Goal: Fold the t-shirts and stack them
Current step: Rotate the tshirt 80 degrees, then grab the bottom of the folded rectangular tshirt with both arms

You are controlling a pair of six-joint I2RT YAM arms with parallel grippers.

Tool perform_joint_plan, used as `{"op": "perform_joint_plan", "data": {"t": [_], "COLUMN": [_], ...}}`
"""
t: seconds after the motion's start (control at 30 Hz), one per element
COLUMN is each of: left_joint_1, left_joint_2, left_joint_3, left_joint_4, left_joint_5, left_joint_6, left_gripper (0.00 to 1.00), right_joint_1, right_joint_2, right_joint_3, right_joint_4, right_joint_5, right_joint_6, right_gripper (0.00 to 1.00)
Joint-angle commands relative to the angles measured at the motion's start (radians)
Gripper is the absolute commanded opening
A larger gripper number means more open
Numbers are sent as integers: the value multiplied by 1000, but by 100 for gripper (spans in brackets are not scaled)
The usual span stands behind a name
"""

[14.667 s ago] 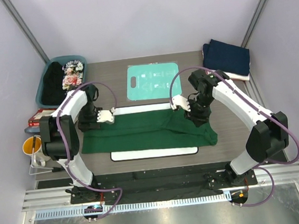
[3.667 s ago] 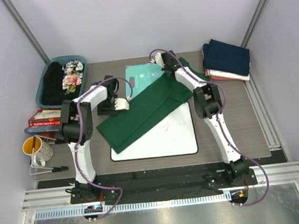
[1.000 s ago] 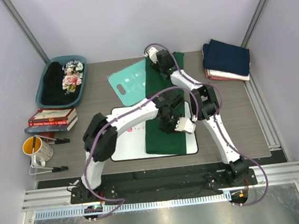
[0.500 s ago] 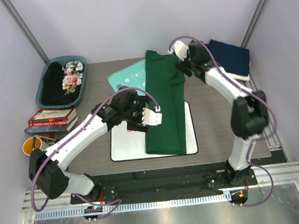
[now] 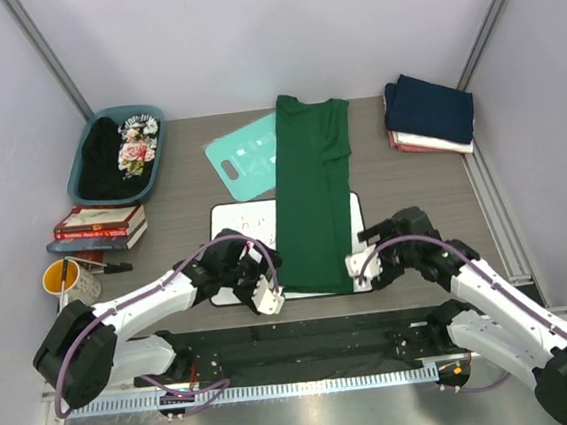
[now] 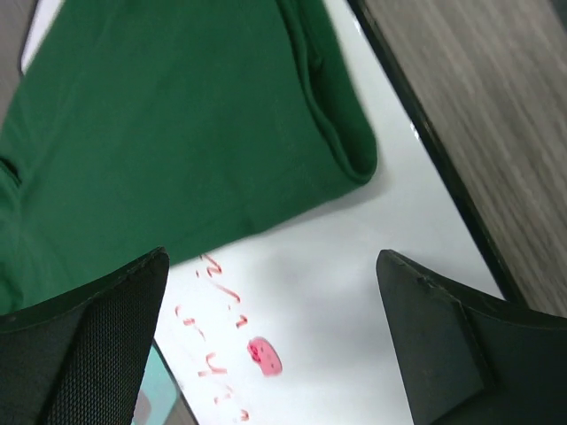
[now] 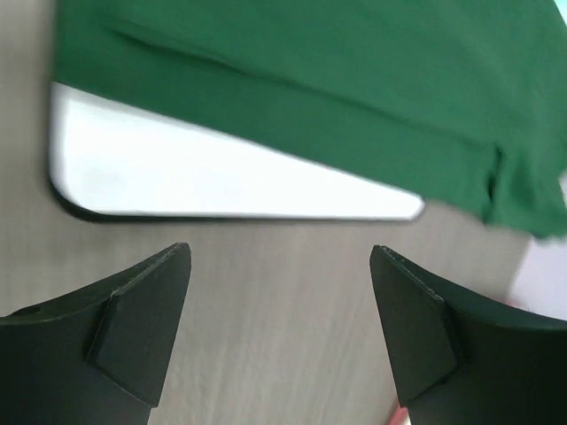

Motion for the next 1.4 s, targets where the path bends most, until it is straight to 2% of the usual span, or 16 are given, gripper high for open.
{"op": "perform_joint_plan", "data": {"t": [0.0,0.2,0.5,0.67,0.77,0.8,0.83,0.87,0.9,0.93,0.97,1.0,1.1,1.17,1.3,1.37], "left_joint_1": [-1,-3,0,0,0,0,0,0,-1,0,0,0,-1,-1,-1,0], "left_joint_2": [8,105,162,206,220,222,223,226,228,229,229,226,210,190,113,56], "left_joint_3": [-28,-55,-80,-71,-68,-66,-64,-66,-66,-66,-64,-63,-55,-43,27,101], "left_joint_4": [198,256,259,266,267,266,264,263,261,258,258,258,259,259,240,142], "left_joint_5": [186,272,306,325,328,329,331,332,331,331,329,329,326,317,282,272], "left_joint_6": [103,180,252,270,273,273,273,273,275,275,273,258,218,191,-1,-82], "left_gripper": [100,100,100,98,85,72,65,60,48,29,5,0,0,0,0,0], "right_joint_1": [84,159,245,272,285,285,286,286,288,288,288,288,288,288,289,288], "right_joint_2": [-45,22,151,231,237,238,237,238,242,243,245,245,238,234,222,228], "right_joint_3": [-55,-138,-181,-174,-164,-161,-160,-157,-154,-144,-138,-131,-95,-48,78,180], "right_joint_4": [-6,122,307,350,324,318,314,304,295,286,259,246,197,141,31,-77], "right_joint_5": [-137,-187,-178,-161,-158,-159,-159,-159,-153,-150,-150,-144,-135,-130,-138,-166], "right_joint_6": [-81,-74,7,38,37,40,37,38,41,44,43,44,76,105,210,263], "right_gripper": [86,82,76,69,63,60,56,44,38,34,30,29,19,2,1,1]}}
